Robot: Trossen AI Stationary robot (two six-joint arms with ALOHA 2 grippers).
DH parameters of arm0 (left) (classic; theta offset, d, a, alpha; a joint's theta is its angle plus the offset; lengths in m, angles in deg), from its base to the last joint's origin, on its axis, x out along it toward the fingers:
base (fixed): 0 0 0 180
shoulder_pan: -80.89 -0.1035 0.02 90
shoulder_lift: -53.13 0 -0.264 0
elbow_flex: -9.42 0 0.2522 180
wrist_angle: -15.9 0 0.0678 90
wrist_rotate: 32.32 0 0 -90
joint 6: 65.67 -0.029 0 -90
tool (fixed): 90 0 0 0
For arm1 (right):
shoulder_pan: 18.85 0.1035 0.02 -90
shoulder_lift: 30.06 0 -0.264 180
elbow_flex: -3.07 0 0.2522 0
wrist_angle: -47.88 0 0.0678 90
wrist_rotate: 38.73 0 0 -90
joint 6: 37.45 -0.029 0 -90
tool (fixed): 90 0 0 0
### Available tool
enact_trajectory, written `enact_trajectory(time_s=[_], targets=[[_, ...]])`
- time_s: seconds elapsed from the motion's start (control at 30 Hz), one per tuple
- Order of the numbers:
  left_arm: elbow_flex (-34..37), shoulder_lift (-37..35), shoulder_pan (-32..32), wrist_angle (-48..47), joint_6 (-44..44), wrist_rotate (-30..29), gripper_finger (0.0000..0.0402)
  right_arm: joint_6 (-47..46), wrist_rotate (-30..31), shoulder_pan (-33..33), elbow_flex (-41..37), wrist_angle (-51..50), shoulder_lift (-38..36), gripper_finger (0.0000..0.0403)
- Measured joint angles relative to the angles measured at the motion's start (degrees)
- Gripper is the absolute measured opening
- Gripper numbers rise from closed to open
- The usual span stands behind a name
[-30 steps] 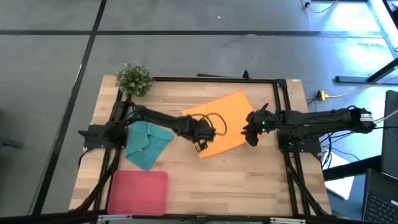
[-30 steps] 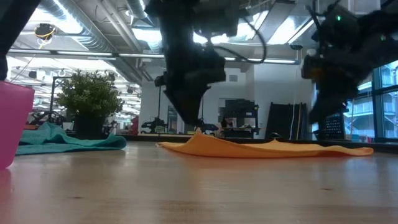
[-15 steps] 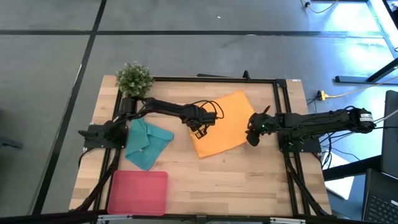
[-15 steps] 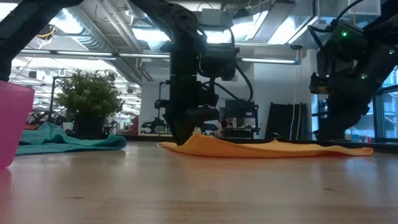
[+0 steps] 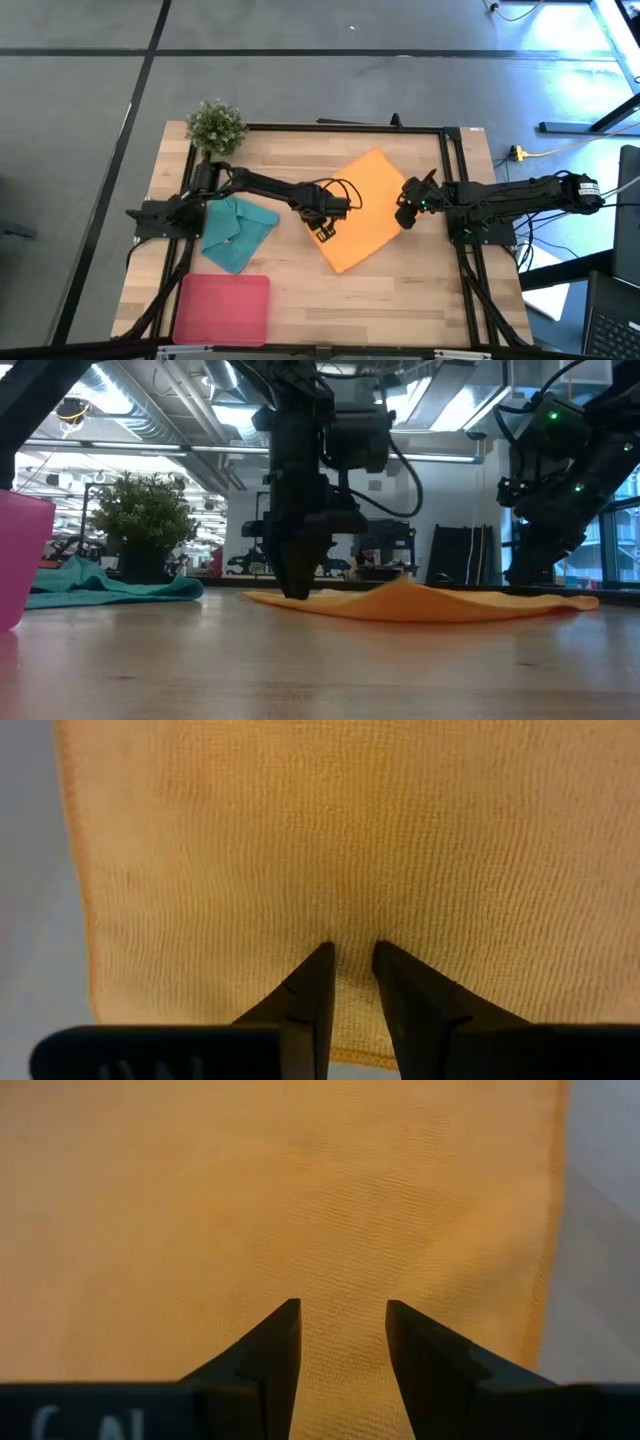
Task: Roll microfiber towels into tight, uniform cylinder then place into a basket
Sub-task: Fold the yellow microfiber cloth
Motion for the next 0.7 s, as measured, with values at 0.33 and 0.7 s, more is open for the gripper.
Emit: enact_trajectory(time_s=[0.33, 0.7], targets=[[-0.3, -0.2, 4.0, 7.7, -1.9, 5.8, 0.0060, 0.7, 0.0, 0.0, 0.0, 0.0, 0.0, 0.0149], [-7.0, -4.4, 4.7, -6.9, -2.5, -8.7, 0.0058, 3.2, -12.2, 0.2, 5.0, -6.3, -0.2, 0.0149]])
